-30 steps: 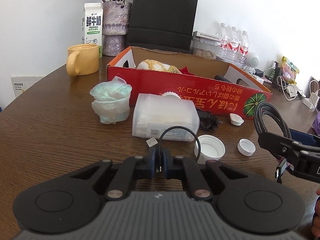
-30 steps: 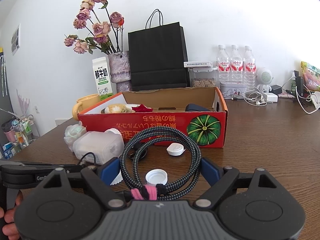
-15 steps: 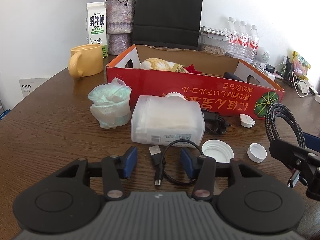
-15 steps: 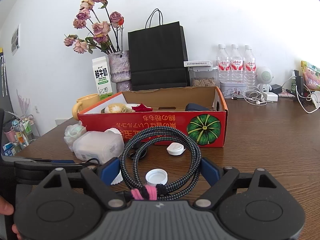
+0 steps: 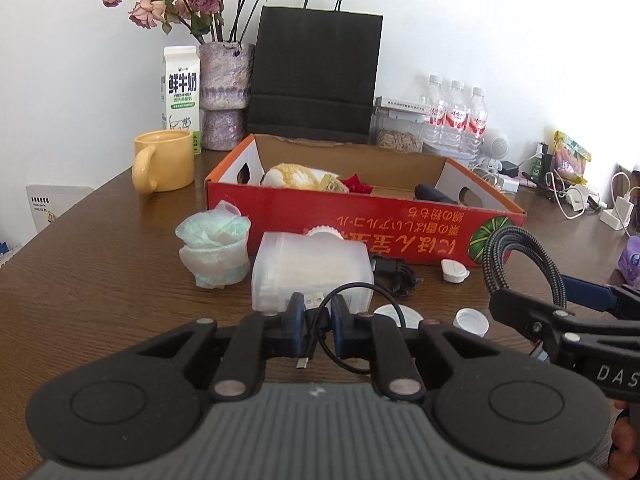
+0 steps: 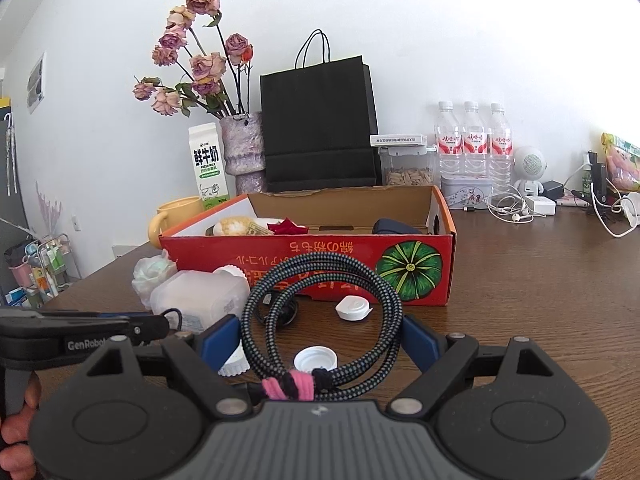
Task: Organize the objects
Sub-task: 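Carry both cables into the cardboard box and open both tools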
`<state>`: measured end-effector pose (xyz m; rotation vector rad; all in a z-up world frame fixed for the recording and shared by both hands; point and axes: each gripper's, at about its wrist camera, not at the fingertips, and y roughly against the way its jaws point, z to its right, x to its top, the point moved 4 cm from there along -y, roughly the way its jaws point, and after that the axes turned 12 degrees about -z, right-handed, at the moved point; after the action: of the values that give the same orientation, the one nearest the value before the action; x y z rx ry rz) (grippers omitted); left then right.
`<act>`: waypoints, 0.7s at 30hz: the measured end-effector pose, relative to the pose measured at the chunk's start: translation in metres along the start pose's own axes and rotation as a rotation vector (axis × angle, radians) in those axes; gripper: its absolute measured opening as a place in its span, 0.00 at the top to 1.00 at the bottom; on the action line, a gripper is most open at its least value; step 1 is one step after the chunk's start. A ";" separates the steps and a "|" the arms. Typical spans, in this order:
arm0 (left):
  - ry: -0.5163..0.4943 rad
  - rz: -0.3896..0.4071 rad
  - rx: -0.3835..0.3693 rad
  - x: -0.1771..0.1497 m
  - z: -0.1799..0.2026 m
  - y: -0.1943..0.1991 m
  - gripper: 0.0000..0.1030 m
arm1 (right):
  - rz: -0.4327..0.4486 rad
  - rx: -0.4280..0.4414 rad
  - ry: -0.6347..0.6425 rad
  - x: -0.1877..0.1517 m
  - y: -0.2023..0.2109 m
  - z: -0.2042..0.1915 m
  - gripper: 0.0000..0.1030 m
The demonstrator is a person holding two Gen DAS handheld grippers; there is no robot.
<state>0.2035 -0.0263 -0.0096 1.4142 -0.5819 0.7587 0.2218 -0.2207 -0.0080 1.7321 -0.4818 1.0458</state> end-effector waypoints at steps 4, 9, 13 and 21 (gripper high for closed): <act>-0.011 0.058 -0.020 0.015 0.002 0.010 0.86 | 0.051 0.006 0.024 0.003 0.008 -0.004 0.16; -0.013 0.112 -0.049 0.038 0.005 0.013 0.86 | 0.081 -0.004 0.056 0.020 0.008 -0.011 0.16; -0.011 0.158 -0.064 0.057 0.007 0.011 0.86 | 0.115 -0.014 0.083 0.044 0.003 -0.018 0.16; 0.008 0.215 -0.074 0.099 0.005 -0.007 0.86 | 0.144 -0.037 0.093 0.091 -0.027 -0.023 0.16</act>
<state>0.2734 -0.0192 0.0611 1.2931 -0.7563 0.9037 0.2811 -0.1757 0.0549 1.6275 -0.5692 1.2067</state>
